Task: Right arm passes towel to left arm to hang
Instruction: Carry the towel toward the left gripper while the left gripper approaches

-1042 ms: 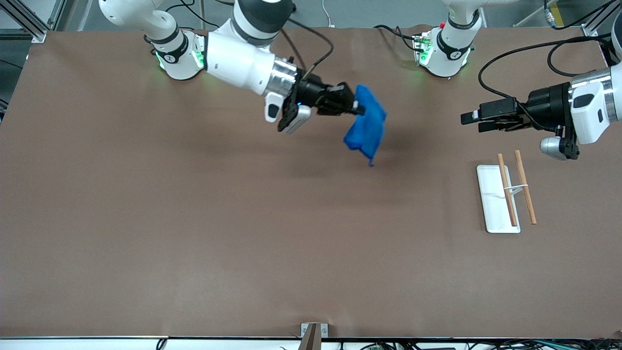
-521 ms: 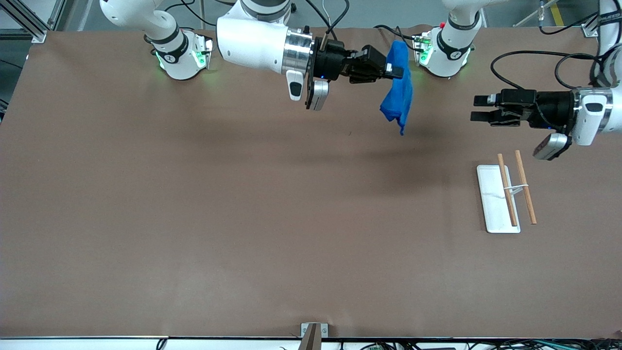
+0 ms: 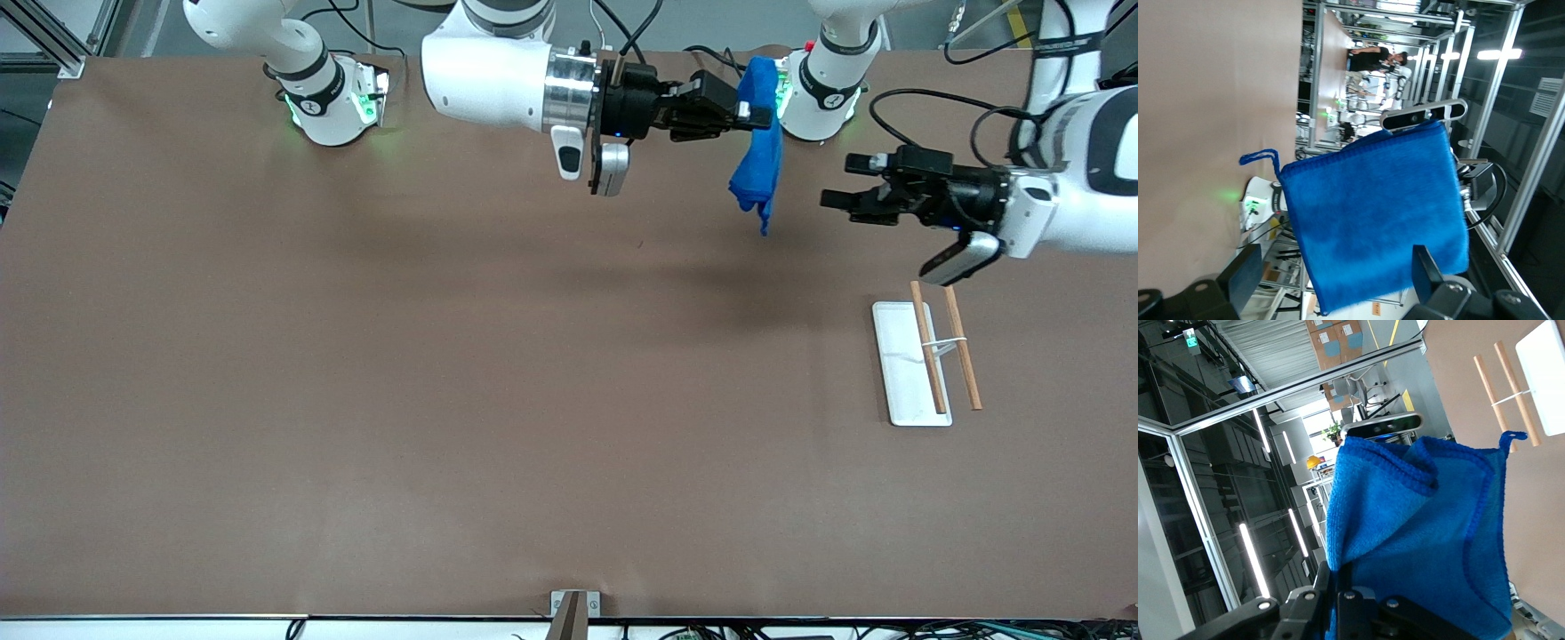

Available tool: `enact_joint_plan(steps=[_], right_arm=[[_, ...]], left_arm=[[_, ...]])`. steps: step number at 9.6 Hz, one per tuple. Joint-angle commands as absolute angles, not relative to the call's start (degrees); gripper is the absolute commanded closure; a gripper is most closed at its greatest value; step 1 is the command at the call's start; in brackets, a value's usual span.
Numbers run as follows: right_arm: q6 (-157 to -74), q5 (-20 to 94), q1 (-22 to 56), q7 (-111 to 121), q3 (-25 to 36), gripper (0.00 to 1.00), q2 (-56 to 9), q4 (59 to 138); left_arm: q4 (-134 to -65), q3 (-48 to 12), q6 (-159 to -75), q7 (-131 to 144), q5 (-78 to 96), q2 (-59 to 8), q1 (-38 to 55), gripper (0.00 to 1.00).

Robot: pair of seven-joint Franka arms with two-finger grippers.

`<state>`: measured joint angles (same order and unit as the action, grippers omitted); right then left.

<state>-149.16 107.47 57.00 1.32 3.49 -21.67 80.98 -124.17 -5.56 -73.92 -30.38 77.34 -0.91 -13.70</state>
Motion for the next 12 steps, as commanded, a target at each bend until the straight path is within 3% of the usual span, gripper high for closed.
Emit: enact_joint_plan(steps=[1, 4, 6, 8, 10, 12], right_arm=[[-149.3, 111.7, 57.7, 1.4, 4.3, 1.00, -24.2, 77.0], [-149.3, 112.7, 57.7, 1.6, 4.3, 1.00, -24.7, 76.1], [-149.3, 112.7, 57.7, 1.7, 4.4, 1.00, -24.7, 76.1], [-149.3, 112.7, 57.7, 1.7, 4.4, 1.00, -24.7, 76.1], [-149.3, 112.7, 57.8, 1.7, 4.4, 1.00, -24.7, 76.1], [-149.3, 112.7, 57.8, 1.8, 4.4, 1.00, -24.7, 76.1]], left_arm=[[-131.9, -7.0, -74.6, -35.1, 82.2, 0.4, -14.5, 0.01], [-139.2, -11.8, -77.6, -37.2, 94.9, 4.1, -14.5, 0.03], [-140.3, -12.7, -77.7, -37.3, 95.8, 5.3, -14.7, 0.14], [-140.1, -12.6, -77.7, -37.3, 95.7, 5.8, -15.6, 0.65], [-139.2, -12.4, -77.8, -37.3, 92.7, 5.7, -15.9, 1.00], [-136.9, -12.4, -77.8, -37.3, 87.7, 5.5, -18.1, 1.00]])
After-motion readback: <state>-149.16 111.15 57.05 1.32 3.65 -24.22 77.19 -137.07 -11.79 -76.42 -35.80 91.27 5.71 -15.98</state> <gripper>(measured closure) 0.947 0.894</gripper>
